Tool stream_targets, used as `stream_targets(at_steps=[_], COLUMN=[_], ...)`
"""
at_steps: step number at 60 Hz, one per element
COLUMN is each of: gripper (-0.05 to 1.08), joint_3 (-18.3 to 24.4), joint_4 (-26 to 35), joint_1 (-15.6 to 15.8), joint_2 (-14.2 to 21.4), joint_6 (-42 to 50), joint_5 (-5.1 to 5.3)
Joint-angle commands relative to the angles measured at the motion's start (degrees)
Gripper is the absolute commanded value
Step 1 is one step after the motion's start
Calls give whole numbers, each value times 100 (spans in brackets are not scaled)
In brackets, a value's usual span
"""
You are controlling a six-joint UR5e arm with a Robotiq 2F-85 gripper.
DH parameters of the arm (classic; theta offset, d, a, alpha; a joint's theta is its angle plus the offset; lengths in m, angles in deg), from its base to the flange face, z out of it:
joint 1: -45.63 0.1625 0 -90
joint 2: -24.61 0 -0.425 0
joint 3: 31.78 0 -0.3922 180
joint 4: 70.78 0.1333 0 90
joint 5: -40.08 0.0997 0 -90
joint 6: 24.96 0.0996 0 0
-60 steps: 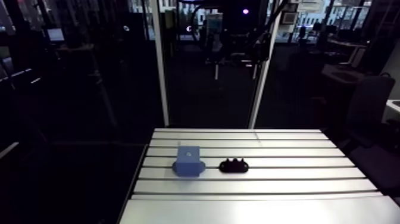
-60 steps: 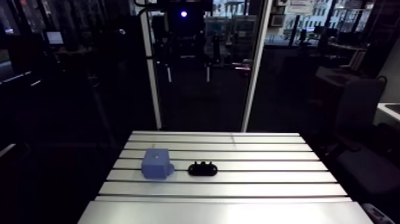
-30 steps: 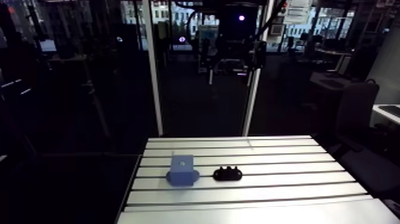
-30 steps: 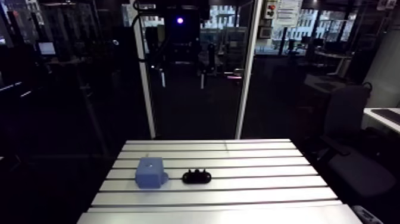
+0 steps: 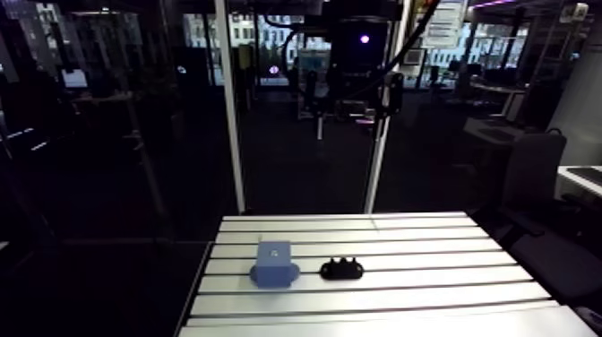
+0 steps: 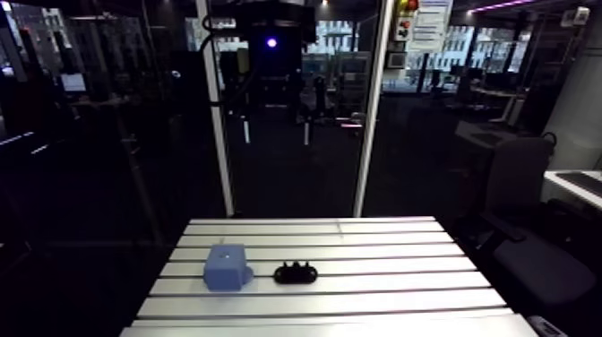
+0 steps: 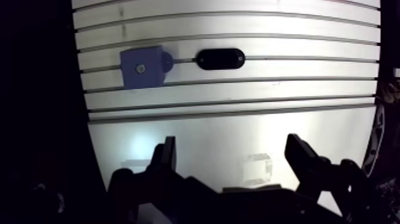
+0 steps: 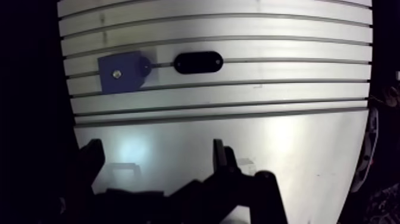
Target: Pick up the M10 bolt and insert it into the hex recess until seated.
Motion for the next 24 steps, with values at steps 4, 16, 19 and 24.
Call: stream_targets(at_steps=[4,16,19,24], gripper=[1,1,1,1], joint_3=[-46,-16,12,22], joint_4=[44,44,44,35], joint_1=[8,8,8,8], joint_2=[56,-31,-40,-41], joint_6=[-19,-27,-27,-19], joint_5=[-136,-145,-137,-128])
